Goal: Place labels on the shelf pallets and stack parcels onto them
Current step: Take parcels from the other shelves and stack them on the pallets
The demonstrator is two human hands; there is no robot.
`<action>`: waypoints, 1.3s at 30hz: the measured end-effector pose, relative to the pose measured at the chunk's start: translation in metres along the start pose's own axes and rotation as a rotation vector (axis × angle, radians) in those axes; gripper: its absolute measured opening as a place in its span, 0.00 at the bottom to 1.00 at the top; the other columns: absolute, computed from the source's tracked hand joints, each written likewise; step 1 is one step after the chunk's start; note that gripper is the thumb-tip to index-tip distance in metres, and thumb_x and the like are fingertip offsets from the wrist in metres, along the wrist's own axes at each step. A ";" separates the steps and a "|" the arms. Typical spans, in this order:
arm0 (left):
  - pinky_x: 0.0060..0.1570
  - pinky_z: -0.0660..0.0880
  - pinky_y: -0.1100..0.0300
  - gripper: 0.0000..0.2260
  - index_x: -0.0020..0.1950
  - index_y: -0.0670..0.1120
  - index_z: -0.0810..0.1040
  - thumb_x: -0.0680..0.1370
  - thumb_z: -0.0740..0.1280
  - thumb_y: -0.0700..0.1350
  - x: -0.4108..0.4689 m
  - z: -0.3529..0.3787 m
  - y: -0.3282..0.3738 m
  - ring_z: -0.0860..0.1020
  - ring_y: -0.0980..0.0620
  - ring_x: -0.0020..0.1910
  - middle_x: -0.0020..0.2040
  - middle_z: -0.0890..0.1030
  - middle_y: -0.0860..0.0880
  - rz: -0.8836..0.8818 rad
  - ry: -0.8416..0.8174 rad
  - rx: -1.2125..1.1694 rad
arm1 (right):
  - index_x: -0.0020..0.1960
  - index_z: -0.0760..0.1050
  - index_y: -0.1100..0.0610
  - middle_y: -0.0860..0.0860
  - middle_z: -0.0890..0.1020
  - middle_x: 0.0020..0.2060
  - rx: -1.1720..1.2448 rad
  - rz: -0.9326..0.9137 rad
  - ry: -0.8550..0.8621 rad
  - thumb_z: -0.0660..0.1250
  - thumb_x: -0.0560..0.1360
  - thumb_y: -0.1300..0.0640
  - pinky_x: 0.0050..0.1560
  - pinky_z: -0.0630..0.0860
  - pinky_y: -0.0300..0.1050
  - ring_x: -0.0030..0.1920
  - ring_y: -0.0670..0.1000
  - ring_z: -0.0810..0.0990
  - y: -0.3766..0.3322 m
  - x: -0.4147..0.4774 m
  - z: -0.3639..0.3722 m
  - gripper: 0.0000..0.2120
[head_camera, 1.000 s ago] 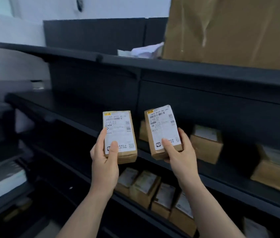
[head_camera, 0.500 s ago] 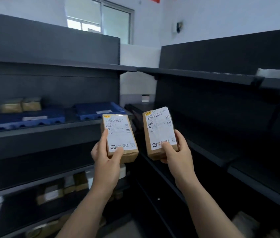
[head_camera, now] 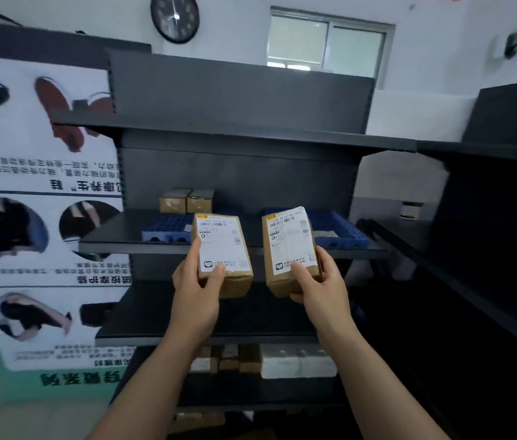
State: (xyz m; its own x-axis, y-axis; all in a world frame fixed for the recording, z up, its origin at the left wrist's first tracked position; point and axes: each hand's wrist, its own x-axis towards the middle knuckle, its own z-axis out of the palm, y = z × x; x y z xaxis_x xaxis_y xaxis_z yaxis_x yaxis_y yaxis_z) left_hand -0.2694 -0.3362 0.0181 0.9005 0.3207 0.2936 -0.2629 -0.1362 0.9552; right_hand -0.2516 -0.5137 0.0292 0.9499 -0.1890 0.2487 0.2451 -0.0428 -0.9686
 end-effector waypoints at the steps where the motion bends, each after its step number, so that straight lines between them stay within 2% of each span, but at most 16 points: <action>1: 0.67 0.69 0.51 0.26 0.76 0.63 0.55 0.81 0.61 0.49 0.015 -0.001 -0.005 0.69 0.52 0.66 0.74 0.61 0.51 0.006 0.018 0.014 | 0.72 0.65 0.46 0.44 0.79 0.59 0.018 0.008 -0.025 0.67 0.78 0.57 0.46 0.82 0.41 0.55 0.45 0.80 0.003 0.014 0.008 0.25; 5: 0.67 0.69 0.47 0.23 0.74 0.65 0.58 0.81 0.61 0.51 0.073 -0.005 -0.021 0.70 0.51 0.66 0.73 0.65 0.51 0.015 0.105 0.037 | 0.74 0.63 0.46 0.47 0.76 0.63 0.060 0.053 -0.110 0.66 0.78 0.56 0.52 0.81 0.48 0.58 0.48 0.78 0.009 0.072 0.036 0.26; 11: 0.67 0.68 0.48 0.22 0.74 0.61 0.61 0.81 0.60 0.50 0.142 -0.001 -0.035 0.70 0.52 0.67 0.70 0.70 0.52 0.078 0.206 0.072 | 0.73 0.63 0.46 0.44 0.75 0.59 0.031 0.085 -0.211 0.62 0.80 0.58 0.53 0.80 0.49 0.50 0.44 0.77 0.020 0.160 0.068 0.24; 15: 0.61 0.69 0.60 0.21 0.74 0.57 0.62 0.82 0.59 0.47 0.176 0.004 -0.042 0.71 0.55 0.64 0.67 0.71 0.55 0.109 0.229 0.066 | 0.75 0.62 0.47 0.45 0.75 0.55 0.060 0.171 -0.266 0.61 0.80 0.59 0.54 0.80 0.49 0.46 0.43 0.76 0.029 0.203 0.092 0.25; 18: 0.50 0.68 0.71 0.21 0.75 0.54 0.62 0.82 0.58 0.44 0.205 0.001 -0.044 0.71 0.57 0.61 0.63 0.71 0.57 0.125 0.246 0.074 | 0.75 0.62 0.49 0.45 0.76 0.52 0.088 0.188 -0.289 0.63 0.79 0.57 0.46 0.80 0.42 0.46 0.43 0.77 0.038 0.230 0.108 0.26; 20: 0.52 0.70 0.68 0.21 0.75 0.53 0.62 0.82 0.59 0.45 0.228 -0.003 -0.049 0.72 0.56 0.61 0.62 0.72 0.56 0.126 0.273 0.080 | 0.76 0.60 0.51 0.44 0.76 0.50 0.105 0.188 -0.291 0.64 0.79 0.58 0.45 0.79 0.40 0.46 0.42 0.77 0.045 0.247 0.119 0.28; 24: 0.62 0.70 0.57 0.21 0.75 0.52 0.63 0.82 0.60 0.48 0.279 -0.016 -0.062 0.74 0.53 0.62 0.65 0.74 0.53 0.099 0.310 0.088 | 0.76 0.61 0.51 0.50 0.76 0.61 0.109 0.188 -0.256 0.65 0.79 0.56 0.52 0.79 0.45 0.45 0.43 0.76 0.056 0.282 0.145 0.27; 27: 0.67 0.70 0.50 0.23 0.75 0.52 0.63 0.81 0.61 0.49 0.319 -0.028 -0.071 0.74 0.50 0.64 0.66 0.74 0.49 0.072 0.300 0.067 | 0.75 0.64 0.51 0.51 0.76 0.63 0.082 0.188 -0.235 0.65 0.79 0.54 0.52 0.79 0.44 0.47 0.45 0.77 0.065 0.309 0.165 0.25; 30: 0.67 0.69 0.49 0.23 0.75 0.52 0.62 0.81 0.62 0.49 0.358 -0.038 -0.076 0.74 0.48 0.65 0.68 0.74 0.47 0.059 0.250 0.025 | 0.73 0.67 0.52 0.50 0.77 0.59 0.082 0.180 -0.222 0.64 0.79 0.52 0.47 0.78 0.41 0.48 0.45 0.77 0.073 0.332 0.187 0.22; 33: 0.68 0.68 0.52 0.24 0.76 0.51 0.62 0.81 0.62 0.49 0.393 -0.048 -0.078 0.73 0.49 0.66 0.68 0.73 0.47 0.050 0.200 0.065 | 0.72 0.67 0.53 0.51 0.77 0.61 0.070 0.208 -0.180 0.64 0.80 0.52 0.50 0.78 0.43 0.49 0.47 0.77 0.077 0.355 0.206 0.22; 39: 0.66 0.70 0.48 0.24 0.76 0.50 0.63 0.81 0.62 0.50 0.445 -0.058 -0.093 0.74 0.46 0.64 0.67 0.74 0.44 0.011 0.149 0.097 | 0.73 0.66 0.54 0.54 0.76 0.61 0.076 0.318 -0.127 0.65 0.79 0.50 0.52 0.79 0.46 0.52 0.50 0.76 0.088 0.388 0.237 0.24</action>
State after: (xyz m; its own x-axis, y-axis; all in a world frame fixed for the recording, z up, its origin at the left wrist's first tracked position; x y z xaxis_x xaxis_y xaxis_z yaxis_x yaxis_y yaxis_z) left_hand 0.1356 -0.1270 0.0625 0.8346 0.4530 0.3134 -0.2314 -0.2280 0.9458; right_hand 0.1845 -0.3585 0.0416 0.9964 -0.0578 -0.0620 -0.0577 0.0729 -0.9957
